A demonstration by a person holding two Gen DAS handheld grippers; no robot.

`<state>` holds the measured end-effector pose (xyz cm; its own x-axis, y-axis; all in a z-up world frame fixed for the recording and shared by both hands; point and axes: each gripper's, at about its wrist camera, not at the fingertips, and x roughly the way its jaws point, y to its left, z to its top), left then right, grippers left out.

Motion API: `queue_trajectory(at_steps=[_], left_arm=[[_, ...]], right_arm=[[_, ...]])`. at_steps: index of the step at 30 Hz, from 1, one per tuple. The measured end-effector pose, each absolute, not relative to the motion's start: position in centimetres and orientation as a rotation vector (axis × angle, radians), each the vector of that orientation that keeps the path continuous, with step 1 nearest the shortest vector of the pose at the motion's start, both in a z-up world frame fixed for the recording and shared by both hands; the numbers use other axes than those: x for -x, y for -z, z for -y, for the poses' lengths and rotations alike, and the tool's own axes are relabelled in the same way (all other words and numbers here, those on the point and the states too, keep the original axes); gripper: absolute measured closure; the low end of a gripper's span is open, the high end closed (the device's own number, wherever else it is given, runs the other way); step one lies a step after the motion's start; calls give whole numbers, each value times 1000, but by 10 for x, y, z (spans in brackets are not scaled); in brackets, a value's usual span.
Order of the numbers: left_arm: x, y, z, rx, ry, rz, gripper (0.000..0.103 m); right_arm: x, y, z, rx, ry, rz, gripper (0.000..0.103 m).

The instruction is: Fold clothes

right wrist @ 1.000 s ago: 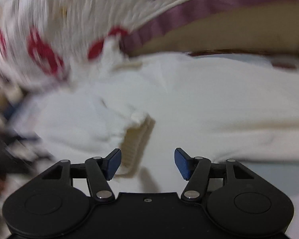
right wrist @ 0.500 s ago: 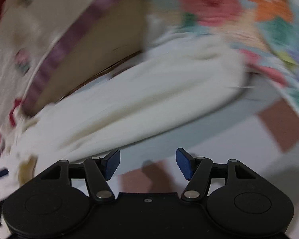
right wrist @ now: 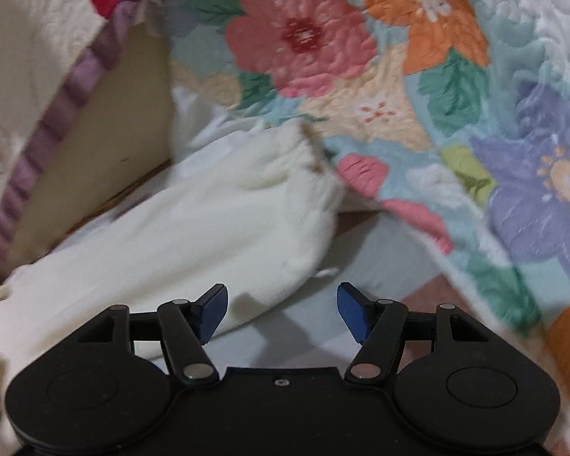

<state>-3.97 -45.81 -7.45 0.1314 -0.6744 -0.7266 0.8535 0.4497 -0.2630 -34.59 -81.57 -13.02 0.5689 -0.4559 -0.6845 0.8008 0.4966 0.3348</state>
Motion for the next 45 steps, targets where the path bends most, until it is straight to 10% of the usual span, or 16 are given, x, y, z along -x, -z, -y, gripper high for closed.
queue_trajectory(at_steps=[8,12,15,33,35,38,45], left_arm=[[51,57,422,-275,1083,-839,37],[63,47,406,-321,1071,-795,37],[63,41,394,-334,1043,-767,37],[35,29,311,-299,825,-673,31],[22,35,301,-304,729,-701,32],[5,45,276,-191,699,-753,32],[-26,52,231,109,711,-795,26]], right_arm=[[323,140,820,-525,860,-579,32],[290,129,803,-293,763,-699,90],[277,110,792,-286,754,-640,92],[117,-65,544,-186,-33,-371,93],[104,-69,515,-187,-86,-380,90],[98,-53,476,-97,-116,-465,47],[140,32,494,123,66,-721,47]])
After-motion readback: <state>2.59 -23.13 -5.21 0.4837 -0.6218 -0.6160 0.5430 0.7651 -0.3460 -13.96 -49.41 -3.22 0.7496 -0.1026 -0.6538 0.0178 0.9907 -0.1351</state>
